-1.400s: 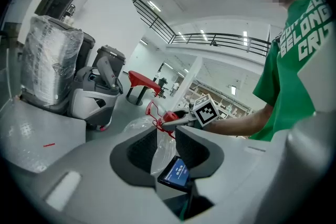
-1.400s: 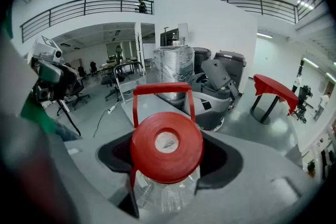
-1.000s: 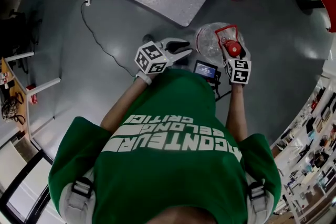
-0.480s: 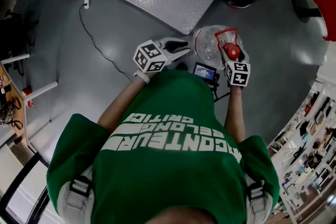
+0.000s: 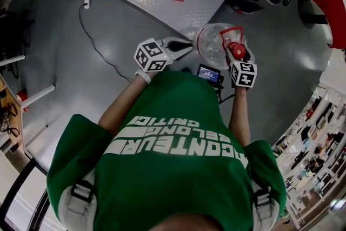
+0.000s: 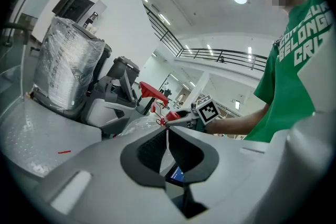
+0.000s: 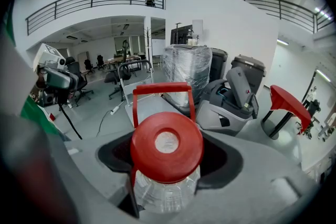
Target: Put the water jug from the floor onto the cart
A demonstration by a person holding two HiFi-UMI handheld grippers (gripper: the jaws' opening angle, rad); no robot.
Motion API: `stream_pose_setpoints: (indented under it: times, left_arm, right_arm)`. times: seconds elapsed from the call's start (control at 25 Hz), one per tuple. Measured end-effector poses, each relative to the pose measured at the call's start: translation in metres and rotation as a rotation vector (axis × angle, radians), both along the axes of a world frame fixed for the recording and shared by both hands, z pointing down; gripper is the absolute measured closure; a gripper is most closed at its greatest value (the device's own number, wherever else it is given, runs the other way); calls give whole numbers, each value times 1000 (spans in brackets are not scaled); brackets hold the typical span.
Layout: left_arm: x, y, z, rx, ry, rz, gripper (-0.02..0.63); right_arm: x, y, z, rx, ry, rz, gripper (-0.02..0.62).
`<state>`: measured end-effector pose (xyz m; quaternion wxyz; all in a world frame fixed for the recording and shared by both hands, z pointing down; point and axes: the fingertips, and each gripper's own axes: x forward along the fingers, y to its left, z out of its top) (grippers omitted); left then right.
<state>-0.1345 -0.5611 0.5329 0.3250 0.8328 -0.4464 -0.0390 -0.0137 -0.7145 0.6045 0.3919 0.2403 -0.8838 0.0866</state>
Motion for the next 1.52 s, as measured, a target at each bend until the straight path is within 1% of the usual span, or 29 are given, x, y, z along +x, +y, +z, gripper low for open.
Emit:
stream_pose_setpoints:
  times: [0.08, 0.28, 0.52, 0.72, 0.84, 0.96, 1.2, 1.36, 1.52]
  left_arm:
    - [-12, 2, 1, 3, 6, -4, 594]
    - [-44, 9, 0, 9, 30, -16, 594]
    - [-93, 26, -1, 20, 22, -23, 594]
    - [-139, 44, 4, 18, 11, -68, 594]
    - [-163, 51, 4, 20, 3, -115, 594]
    - [-177, 54, 6, 17, 7, -160, 594]
    - [-192, 55, 9, 12, 1, -208, 594]
    - [-206, 47, 18, -19, 2, -250, 594]
    - [-224, 30, 28, -61, 15, -293, 594]
  right_arm:
    - [-14, -1, -1, 3, 2, -6, 291]
    - [-52, -4, -1, 9, 14, -19, 291]
    - [-104, -3, 0, 13, 8, -16, 291]
    - [-144, -3, -2, 21, -7, -21, 291]
    - [-168, -5, -6, 24, -22, -37, 291]
    - [-189, -7, -6, 20, -34, -63, 291]
    - [-235, -18, 3, 13, -25, -153, 291]
    - [-265, -28, 20, -7, -1, -216, 291]
    - [-296, -42, 34, -32, 18, -287, 291]
